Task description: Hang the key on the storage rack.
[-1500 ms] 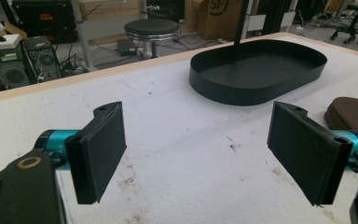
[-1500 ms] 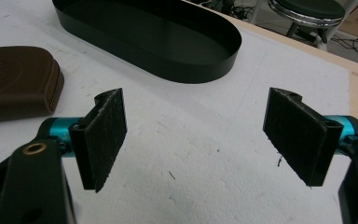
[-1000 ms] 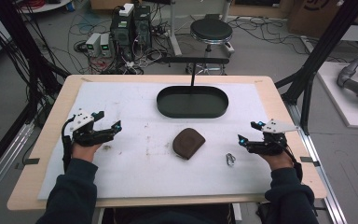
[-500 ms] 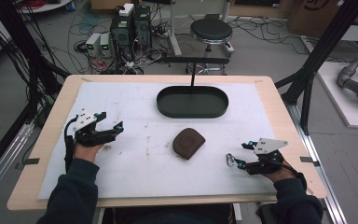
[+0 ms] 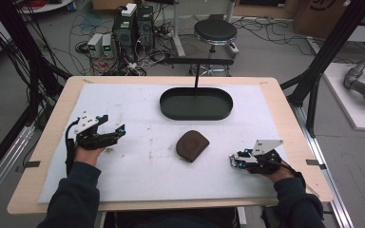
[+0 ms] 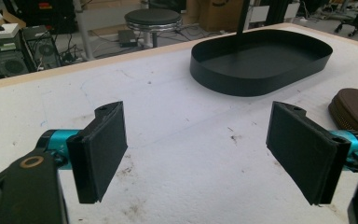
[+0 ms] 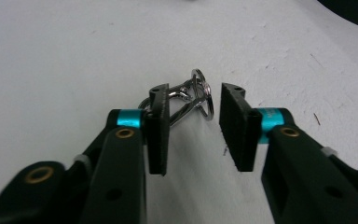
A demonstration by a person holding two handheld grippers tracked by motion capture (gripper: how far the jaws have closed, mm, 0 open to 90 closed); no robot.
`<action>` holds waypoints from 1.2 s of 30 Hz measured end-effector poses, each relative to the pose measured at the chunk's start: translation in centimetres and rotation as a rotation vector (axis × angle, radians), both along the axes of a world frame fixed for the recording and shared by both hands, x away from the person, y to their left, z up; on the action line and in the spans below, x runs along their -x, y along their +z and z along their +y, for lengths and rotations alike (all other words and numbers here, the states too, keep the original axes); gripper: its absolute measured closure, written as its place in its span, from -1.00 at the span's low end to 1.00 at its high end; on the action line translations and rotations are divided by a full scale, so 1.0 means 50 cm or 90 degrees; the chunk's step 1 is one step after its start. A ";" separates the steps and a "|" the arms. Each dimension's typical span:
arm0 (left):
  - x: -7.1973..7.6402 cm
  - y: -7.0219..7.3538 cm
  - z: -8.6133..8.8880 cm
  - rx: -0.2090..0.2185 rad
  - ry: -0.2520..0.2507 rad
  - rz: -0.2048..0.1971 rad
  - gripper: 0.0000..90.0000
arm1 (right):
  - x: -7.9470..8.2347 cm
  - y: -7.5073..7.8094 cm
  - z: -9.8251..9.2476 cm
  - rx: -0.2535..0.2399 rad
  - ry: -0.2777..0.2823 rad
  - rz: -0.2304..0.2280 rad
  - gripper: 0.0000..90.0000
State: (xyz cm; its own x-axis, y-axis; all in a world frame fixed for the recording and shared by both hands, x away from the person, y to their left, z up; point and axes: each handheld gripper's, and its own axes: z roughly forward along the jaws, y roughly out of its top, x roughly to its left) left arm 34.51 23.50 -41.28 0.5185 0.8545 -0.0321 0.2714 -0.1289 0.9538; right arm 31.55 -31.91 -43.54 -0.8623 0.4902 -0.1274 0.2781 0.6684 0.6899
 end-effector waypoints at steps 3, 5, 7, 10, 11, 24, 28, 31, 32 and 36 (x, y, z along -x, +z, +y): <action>0.000 0.000 0.000 0.001 0.000 0.001 -0.56 | -0.004 0.000 0.001 0.003 -0.004 0.001 0.69; 0.000 -0.001 0.000 0.000 0.000 0.001 -0.55 | -0.006 -0.001 0.000 0.004 -0.014 0.005 0.74; 0.000 -0.001 0.000 0.001 0.000 0.002 -0.55 | -0.007 0.000 -0.002 0.006 -0.014 0.001 0.88; 0.000 -0.001 -0.001 0.000 -0.001 0.004 -0.55 | -0.010 -0.001 -0.001 0.011 -0.026 0.024 0.98; 0.000 -0.002 -0.001 -0.001 -0.001 0.003 -0.55 | -0.013 0.000 0.000 0.006 -0.032 0.034 0.99; -0.003 -0.005 -0.001 0.001 0.001 0.009 -0.55 | -0.062 0.060 0.006 -0.033 -0.076 -0.033 1.00; -0.004 -0.005 0.001 -0.001 0.002 0.011 -0.55 | -0.098 0.082 0.021 -0.031 -0.076 -0.068 1.00; -0.005 -0.006 0.003 0.002 0.003 0.013 -0.55 | -0.119 0.094 0.027 -0.034 -0.084 -0.077 1.00; -0.005 -0.006 0.003 0.004 0.004 0.014 -0.55 | -0.130 0.099 0.030 -0.034 -0.085 -0.084 1.00; -0.005 -0.006 0.004 0.005 0.004 0.014 -0.55 | -0.183 0.136 0.046 -0.036 -0.095 -0.111 1.00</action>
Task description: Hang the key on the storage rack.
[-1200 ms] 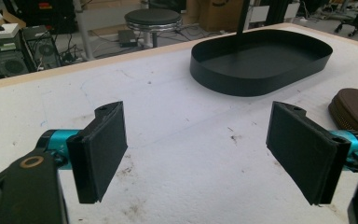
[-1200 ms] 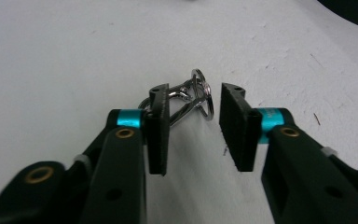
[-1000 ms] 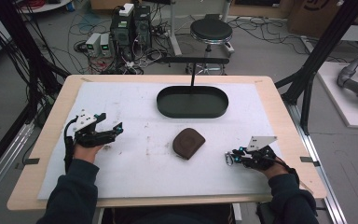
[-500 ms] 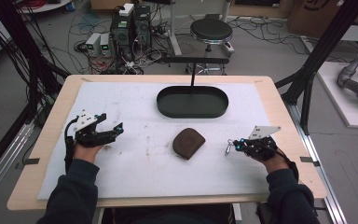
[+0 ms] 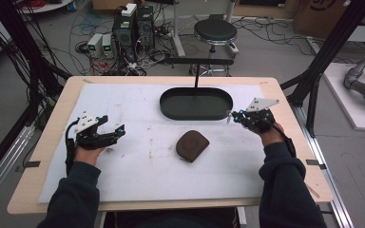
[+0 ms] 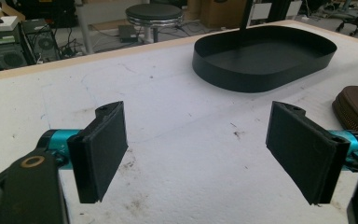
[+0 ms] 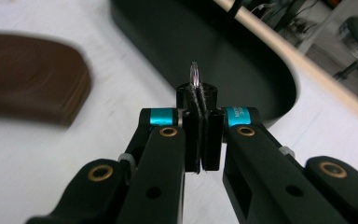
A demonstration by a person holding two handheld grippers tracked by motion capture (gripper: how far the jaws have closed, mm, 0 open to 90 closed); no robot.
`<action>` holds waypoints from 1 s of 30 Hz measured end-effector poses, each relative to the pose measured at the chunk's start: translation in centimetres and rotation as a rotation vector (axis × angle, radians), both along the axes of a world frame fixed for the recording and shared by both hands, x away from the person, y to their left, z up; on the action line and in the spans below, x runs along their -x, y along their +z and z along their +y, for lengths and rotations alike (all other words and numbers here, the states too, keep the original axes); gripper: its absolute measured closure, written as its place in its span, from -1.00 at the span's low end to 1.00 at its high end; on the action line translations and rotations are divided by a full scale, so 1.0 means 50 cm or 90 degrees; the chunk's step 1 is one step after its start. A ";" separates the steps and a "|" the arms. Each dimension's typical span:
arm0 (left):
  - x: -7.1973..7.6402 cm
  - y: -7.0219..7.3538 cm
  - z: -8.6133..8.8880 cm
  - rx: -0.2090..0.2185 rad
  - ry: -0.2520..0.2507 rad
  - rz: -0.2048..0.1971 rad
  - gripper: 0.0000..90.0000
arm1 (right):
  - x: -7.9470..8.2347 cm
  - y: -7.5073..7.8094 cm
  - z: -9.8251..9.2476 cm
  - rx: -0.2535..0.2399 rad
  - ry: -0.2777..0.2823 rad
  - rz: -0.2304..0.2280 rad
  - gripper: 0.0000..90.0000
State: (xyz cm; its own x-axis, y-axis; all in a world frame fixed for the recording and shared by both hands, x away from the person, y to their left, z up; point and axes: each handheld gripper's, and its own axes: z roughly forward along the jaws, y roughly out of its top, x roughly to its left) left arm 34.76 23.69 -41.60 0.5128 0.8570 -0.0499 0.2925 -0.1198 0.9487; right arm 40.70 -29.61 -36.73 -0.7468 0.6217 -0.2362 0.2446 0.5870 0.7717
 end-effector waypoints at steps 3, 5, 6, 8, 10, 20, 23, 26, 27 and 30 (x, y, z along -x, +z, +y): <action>0.000 0.000 0.000 0.001 -0.001 0.000 -0.55 | -0.036 0.025 0.003 -0.017 -0.009 -0.012 1.00; 0.000 0.000 0.000 0.001 -0.001 0.000 -0.55 | -0.048 0.033 0.003 -0.022 -0.010 -0.014 1.00; 0.000 -0.001 0.000 0.001 -0.001 0.001 -0.55 | -0.060 0.041 0.004 -0.027 -0.011 -0.017 1.00; -0.001 -0.001 0.000 -0.001 -0.002 0.001 -0.55 | -0.094 0.064 0.006 -0.043 -0.012 -0.030 1.00; -0.002 -0.002 0.000 -0.002 -0.003 0.002 -0.55 | -0.116 0.077 0.008 -0.048 -0.015 -0.032 1.00; -0.002 -0.003 0.006 0.001 0.002 0.005 -0.53 | -0.191 0.105 0.011 -0.088 -0.026 -0.045 1.00; -0.002 -0.003 0.009 0.000 0.002 0.007 -0.53 | -0.205 0.107 0.012 -0.113 -0.031 -0.061 1.00; -0.003 -0.004 0.010 0.002 0.003 0.007 -0.53 | -0.224 0.092 0.005 -0.113 -0.047 -0.051 1.00; -0.003 -0.004 0.009 0.004 0.003 0.008 -0.53 | -0.224 0.092 0.005 -0.113 -0.047 -0.051 1.00; -0.005 -0.005 0.010 0.002 0.002 0.011 -0.53 | -0.232 0.087 0.002 -0.136 -0.049 -0.059 1.00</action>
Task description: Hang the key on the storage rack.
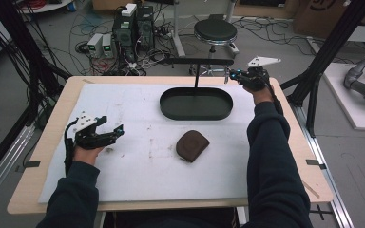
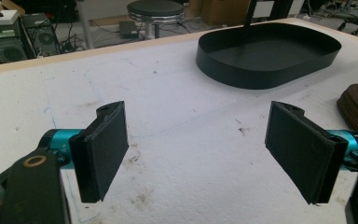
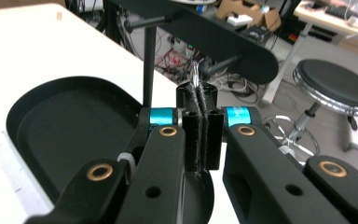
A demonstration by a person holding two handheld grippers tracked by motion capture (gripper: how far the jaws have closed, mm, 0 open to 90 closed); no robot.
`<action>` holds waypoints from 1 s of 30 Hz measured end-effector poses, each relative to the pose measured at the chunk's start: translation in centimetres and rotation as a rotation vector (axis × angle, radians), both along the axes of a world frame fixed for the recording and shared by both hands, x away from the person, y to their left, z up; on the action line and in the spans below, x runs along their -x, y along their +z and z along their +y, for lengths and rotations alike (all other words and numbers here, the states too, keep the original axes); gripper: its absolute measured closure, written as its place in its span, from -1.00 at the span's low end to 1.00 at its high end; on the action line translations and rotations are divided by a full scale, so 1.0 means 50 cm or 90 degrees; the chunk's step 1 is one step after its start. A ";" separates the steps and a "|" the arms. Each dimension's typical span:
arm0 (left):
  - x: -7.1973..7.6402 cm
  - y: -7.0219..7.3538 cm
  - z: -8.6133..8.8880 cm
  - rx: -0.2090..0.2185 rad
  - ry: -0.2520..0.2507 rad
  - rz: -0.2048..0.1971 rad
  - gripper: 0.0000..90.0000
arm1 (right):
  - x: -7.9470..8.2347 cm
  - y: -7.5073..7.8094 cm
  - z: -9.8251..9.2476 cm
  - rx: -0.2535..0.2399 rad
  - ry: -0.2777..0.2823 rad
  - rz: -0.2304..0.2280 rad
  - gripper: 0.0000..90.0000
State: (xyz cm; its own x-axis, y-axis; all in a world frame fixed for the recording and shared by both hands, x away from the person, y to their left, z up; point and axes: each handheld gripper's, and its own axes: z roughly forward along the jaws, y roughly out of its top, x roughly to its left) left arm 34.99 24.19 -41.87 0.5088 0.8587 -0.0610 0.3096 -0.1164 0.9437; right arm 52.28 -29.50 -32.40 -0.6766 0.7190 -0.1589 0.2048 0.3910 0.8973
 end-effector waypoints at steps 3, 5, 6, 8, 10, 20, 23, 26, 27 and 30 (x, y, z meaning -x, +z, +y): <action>-0.001 -0.001 0.000 0.002 0.001 0.003 -0.53 | -0.004 -0.002 -0.002 -0.005 -0.002 -0.007 1.00; -0.001 -0.001 -0.001 0.003 0.001 0.003 -0.53 | -0.009 -0.006 -0.007 -0.019 -0.009 -0.008 1.00; -0.001 -0.001 -0.001 0.002 0.001 0.003 -0.53 | -0.009 -0.006 -0.007 -0.019 -0.009 -0.008 1.00; -0.002 -0.002 -0.001 0.001 0.001 0.003 -0.53 | -0.012 -0.008 -0.007 -0.029 -0.017 -0.014 1.00; -0.002 -0.002 -0.001 0.001 0.001 0.005 -0.53 | -0.018 -0.015 0.001 -0.028 -0.039 -0.009 1.00; -0.002 -0.002 -0.003 -0.002 0.001 0.007 -0.53 | -0.029 -0.035 0.026 -0.021 -0.112 -0.011 0.74; -0.002 -0.003 -0.002 0.000 -0.002 0.009 -0.53 | -0.025 -0.036 0.026 0.021 -0.125 0.003 0.59; -0.001 -0.003 -0.003 0.000 -0.002 0.009 -0.53 | -0.018 -0.036 0.025 0.033 -0.128 0.005 0.46; -0.001 -0.002 -0.002 -0.001 -0.004 0.007 -0.53 | -0.013 -0.036 0.023 0.030 -0.131 0.012 0.35; 0.000 -0.001 -0.002 0.007 -0.006 0.004 -0.53 | 0.015 -0.027 0.020 0.051 -0.114 0.056 0.02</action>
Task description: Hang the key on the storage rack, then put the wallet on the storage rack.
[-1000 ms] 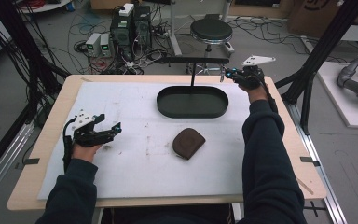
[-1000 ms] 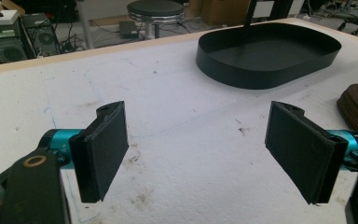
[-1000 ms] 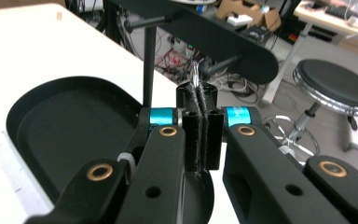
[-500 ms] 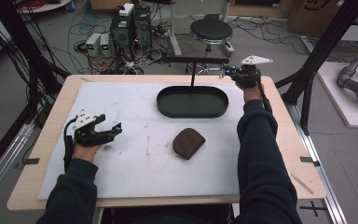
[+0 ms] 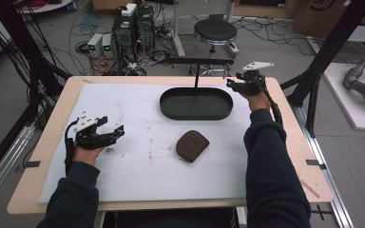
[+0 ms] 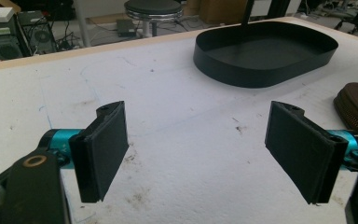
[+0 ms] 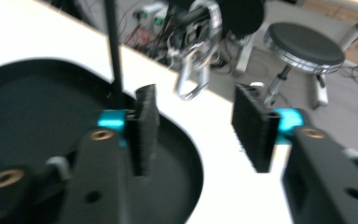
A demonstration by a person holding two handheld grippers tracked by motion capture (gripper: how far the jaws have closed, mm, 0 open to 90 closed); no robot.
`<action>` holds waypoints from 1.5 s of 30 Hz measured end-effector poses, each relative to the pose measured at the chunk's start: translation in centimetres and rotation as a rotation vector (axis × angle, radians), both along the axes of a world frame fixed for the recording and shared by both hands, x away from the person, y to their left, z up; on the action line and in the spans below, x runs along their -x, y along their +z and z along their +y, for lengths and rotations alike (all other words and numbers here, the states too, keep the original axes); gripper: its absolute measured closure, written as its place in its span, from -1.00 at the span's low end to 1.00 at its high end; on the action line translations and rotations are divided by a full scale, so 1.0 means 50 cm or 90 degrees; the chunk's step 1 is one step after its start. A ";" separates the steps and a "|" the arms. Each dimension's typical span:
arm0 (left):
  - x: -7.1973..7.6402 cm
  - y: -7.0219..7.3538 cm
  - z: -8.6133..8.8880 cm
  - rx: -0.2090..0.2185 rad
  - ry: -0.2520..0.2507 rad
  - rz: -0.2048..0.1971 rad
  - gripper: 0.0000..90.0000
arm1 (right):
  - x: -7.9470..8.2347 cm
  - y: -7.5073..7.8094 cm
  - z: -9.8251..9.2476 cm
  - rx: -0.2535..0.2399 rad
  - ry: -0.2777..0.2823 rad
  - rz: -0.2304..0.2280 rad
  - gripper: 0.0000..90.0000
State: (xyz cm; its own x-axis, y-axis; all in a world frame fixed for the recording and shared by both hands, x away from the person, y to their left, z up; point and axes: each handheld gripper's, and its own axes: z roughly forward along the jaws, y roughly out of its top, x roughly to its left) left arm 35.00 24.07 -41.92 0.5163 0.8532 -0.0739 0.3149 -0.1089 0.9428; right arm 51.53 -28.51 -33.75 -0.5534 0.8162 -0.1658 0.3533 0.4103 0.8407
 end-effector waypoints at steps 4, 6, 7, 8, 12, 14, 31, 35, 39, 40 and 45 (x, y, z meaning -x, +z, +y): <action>0.000 0.000 0.000 0.003 -0.002 -0.001 -0.53 | 0.045 0.006 -0.002 0.010 0.025 -0.014 -0.09; -0.001 0.000 0.001 0.007 -0.003 -0.001 -0.53 | 0.073 0.006 -0.003 0.001 0.031 0.004 -0.36; -0.001 -0.001 0.001 0.010 -0.003 -0.001 -0.53 | 0.098 0.004 -0.004 -0.003 0.045 0.015 -0.38; -0.001 0.000 0.002 0.010 -0.005 0.000 -0.53 | 0.098 0.004 -0.004 -0.003 0.045 0.015 -0.38; 0.003 0.004 0.005 0.009 -0.001 -0.006 -0.53 | 0.148 0.003 0.004 0.015 0.056 0.020 -0.46; 0.005 0.006 0.004 0.009 0.003 -0.007 -0.53 | 0.178 0.001 0.005 0.002 0.072 0.000 -0.45; 0.007 0.005 -0.029 -0.002 -0.034 -0.002 -0.48 | 0.294 -0.090 -0.018 -0.027 0.077 0.013 -0.48; 0.011 0.006 -0.057 -0.007 -0.060 0.001 -0.44 | 0.303 -0.091 -0.020 -0.019 0.082 0.008 -0.48; 0.012 0.008 -0.087 -0.008 -0.086 0.001 -0.40 | 0.309 -0.096 -0.022 -0.025 0.085 0.011 -0.48; 0.011 0.008 -0.093 -0.012 -0.092 0.001 -0.38 | 0.310 -0.098 -0.023 -0.027 0.087 0.017 -0.48; 0.007 0.002 -0.109 -0.024 -0.103 0.011 -0.35 | 0.305 -0.112 -0.012 -0.040 0.100 0.041 -0.48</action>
State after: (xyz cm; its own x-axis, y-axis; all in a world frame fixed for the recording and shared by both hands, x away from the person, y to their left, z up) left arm 34.66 18.63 -41.82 0.6459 0.7616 -0.0526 0.3061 -0.1952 0.9318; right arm 36.27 -29.10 -39.36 -0.6824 0.7269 -0.0769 0.3437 0.4120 0.8439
